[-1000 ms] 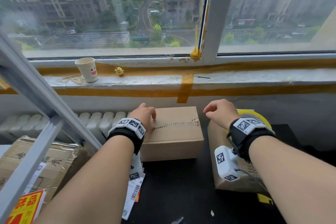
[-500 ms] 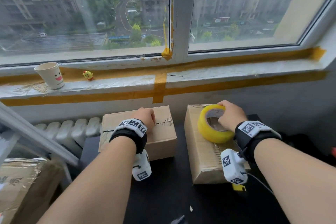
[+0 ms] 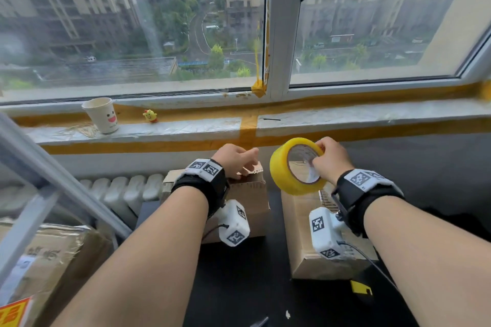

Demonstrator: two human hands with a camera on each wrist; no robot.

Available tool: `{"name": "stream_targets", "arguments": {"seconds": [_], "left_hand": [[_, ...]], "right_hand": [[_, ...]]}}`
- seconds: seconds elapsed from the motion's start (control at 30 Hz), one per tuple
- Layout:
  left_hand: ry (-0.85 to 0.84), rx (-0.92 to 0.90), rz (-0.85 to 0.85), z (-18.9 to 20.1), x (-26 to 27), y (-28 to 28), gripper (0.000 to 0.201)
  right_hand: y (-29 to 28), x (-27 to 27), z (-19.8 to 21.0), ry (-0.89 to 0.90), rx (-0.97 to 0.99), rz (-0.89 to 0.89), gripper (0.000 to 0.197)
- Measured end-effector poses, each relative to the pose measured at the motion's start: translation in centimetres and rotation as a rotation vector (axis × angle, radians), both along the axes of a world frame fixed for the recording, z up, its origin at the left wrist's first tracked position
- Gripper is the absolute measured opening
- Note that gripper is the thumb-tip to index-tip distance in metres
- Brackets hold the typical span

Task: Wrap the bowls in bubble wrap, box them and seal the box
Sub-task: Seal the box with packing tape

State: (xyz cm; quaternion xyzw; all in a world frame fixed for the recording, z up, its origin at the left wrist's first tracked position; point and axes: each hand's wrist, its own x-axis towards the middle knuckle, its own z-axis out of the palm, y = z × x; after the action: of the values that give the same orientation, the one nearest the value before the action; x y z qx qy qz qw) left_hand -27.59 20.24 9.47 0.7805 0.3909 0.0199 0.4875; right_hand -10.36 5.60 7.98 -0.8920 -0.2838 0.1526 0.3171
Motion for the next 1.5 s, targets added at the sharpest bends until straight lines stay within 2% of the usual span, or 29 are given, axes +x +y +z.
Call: {"name": "stream_targets", "arguments": {"seconds": [0.1, 0.23, 0.4, 0.53, 0.63, 0.73, 0.9, 1.1, 1.23, 1.33, 1.5], "left_hand": [[-0.133, -0.274, 0.079, 1.8, 0.6, -0.4, 0.059], [-0.269, -0.465, 0.149, 2.6, 0.4, 0.0, 0.057], [-0.300, -0.498, 0.147, 3.1, -0.8, 1.1, 0.055], [-0.316, -0.486, 0.149, 3.1, -1.9, 1.6, 0.047], [-0.436, -0.263, 0.169, 3.4, -2.4, 1.7, 0.032], [-0.463, 0.008, 0.111, 3.7, -2.6, 1.7, 0.016], [-0.414, 0.191, 0.099, 3.8, -2.6, 1.6, 0.013], [-0.381, 0.363, 0.059, 4.3, -2.8, 1.8, 0.004], [-0.400, 0.430, 0.061, 4.1, -2.6, 1.5, 0.007], [-0.384, 0.539, 0.041, 4.1, -2.4, 1.5, 0.012], [-0.278, 0.766, -0.045, 4.3, -2.2, 1.5, 0.014]], "right_hand": [[1.9, -1.3, 1.0, 0.065, 0.118, 0.049, 0.026], [3.6, -2.8, 1.8, 0.133, 0.228, 0.031, 0.023], [4.6, -3.7, 2.4, 0.129, 0.223, 0.092, 0.018], [5.0, -4.4, 2.7, 0.111, 0.233, 0.172, 0.018], [5.2, -4.8, 2.7, 0.100, 0.158, 0.213, 0.015], [5.3, -4.9, 2.4, 0.169, 0.079, 0.188, 0.017], [5.7, -5.1, 2.3, 0.388, 0.034, 0.139, 0.016], [6.0, -5.4, 2.3, 0.450, -0.048, 0.183, 0.019], [5.9, -5.6, 2.1, 0.570, -0.051, 0.161, 0.002], [6.0, -5.4, 1.8, 0.586, -0.084, 0.165, 0.011], [6.0, -5.2, 1.8, 0.569, -0.128, 0.189, 0.006]]}}
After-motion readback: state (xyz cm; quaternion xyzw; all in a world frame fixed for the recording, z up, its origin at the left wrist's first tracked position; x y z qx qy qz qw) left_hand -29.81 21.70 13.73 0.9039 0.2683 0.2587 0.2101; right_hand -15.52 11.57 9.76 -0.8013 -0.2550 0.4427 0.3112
